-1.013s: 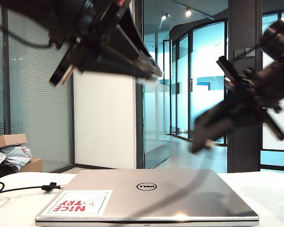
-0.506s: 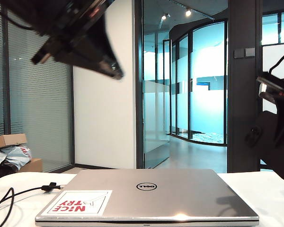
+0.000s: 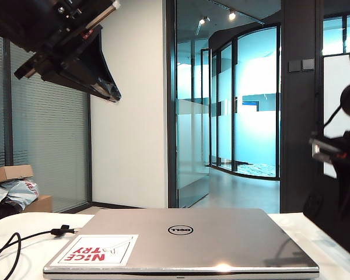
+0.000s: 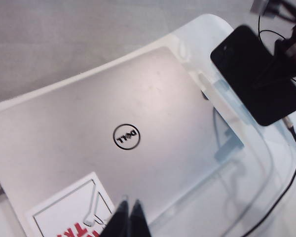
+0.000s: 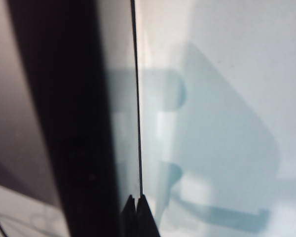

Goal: Pick up the charging cable and the phone, plug the charging cable into the charging port on the phone, and finally place them back on the table.

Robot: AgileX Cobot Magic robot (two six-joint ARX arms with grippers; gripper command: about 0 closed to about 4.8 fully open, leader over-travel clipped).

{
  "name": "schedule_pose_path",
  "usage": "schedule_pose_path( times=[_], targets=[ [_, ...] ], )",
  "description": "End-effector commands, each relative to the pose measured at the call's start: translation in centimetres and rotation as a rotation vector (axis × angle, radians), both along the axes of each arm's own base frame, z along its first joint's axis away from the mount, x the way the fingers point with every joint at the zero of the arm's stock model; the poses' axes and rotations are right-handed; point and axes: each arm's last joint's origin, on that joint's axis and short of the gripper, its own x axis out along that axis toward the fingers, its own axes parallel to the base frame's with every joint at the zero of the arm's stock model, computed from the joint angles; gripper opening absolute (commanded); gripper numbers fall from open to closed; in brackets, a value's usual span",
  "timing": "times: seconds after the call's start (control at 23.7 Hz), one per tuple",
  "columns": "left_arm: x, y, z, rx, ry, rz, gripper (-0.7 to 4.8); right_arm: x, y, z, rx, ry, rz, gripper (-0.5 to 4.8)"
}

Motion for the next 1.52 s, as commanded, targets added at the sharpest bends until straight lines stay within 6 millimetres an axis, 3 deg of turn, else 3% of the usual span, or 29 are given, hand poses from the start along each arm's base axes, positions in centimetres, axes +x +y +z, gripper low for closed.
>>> schedule_pose_path(
  times=[0.04,0.13,0.17,0.25,0.46,0.59,0.84,1.01,1.1,1.14,1.39,1.48,1.52],
  targets=[
    [0.1,-0.1,0.4,-0.014,-0.026,-0.005,-0.06,0.4,0.0,-1.2,0.009,0.043,0.007,-0.05],
    [0.1,-0.1,0.4,-0.016,-0.029,-0.005,-0.06,0.5,0.0,-2.0,0.005,0.067,0.007,0.37],
    [0.1,-0.1,0.4,-0.016,-0.029,-0.005,-0.06,0.6,0.0,-2.3,-0.008,0.073,0.007,1.05],
    [0.1,-0.1,0.4,-0.016,-0.028,-0.005,-0.06,0.6,-0.1,-2.5,-0.036,0.075,0.006,1.82],
    [0.1,-0.1,0.4,-0.016,-0.028,-0.005,-0.06,0.7,-0.2,-2.2,-0.061,0.066,0.004,1.82],
    [0.1,-0.1,0.4,-0.016,-0.028,-0.005,-0.06,0.9,-0.4,-1.0,-0.107,0.079,0.003,1.81],
    [0.1,-0.1,0.4,-0.016,-0.028,-0.005,-0.06,1.5,-0.4,3.0,-0.12,0.088,0.003,1.68],
    [0.0,-0.1,0.4,-0.017,-0.026,-0.003,-0.06,0.2,-0.4,6.2,-0.126,0.048,0.0,0.54],
    [-0.1,0.0,0.5,-0.017,-0.026,-0.003,-0.06,-0.5,-0.4,7.6,-0.126,0.019,-0.001,0.31],
    [-0.3,0.1,0.7,-0.018,-0.027,-0.003,-0.06,-1.3,-0.3,9.4,-0.127,-0.039,-0.004,-0.05],
    [-1.5,0.9,1.5,-0.017,-0.027,-0.002,-0.06,-5.8,-0.5,17.4,-0.218,-0.466,-0.044,-0.07],
    [-1.8,1.1,1.8,-0.022,-0.035,-0.002,-0.06,-7.1,-0.4,18.2,-0.221,-0.561,-0.052,-0.07],
    [-2.0,1.2,2.0,-0.028,-0.043,-0.001,-0.06,-8.8,-0.4,18.6,-0.226,-0.677,-0.057,-0.07]
  ],
)
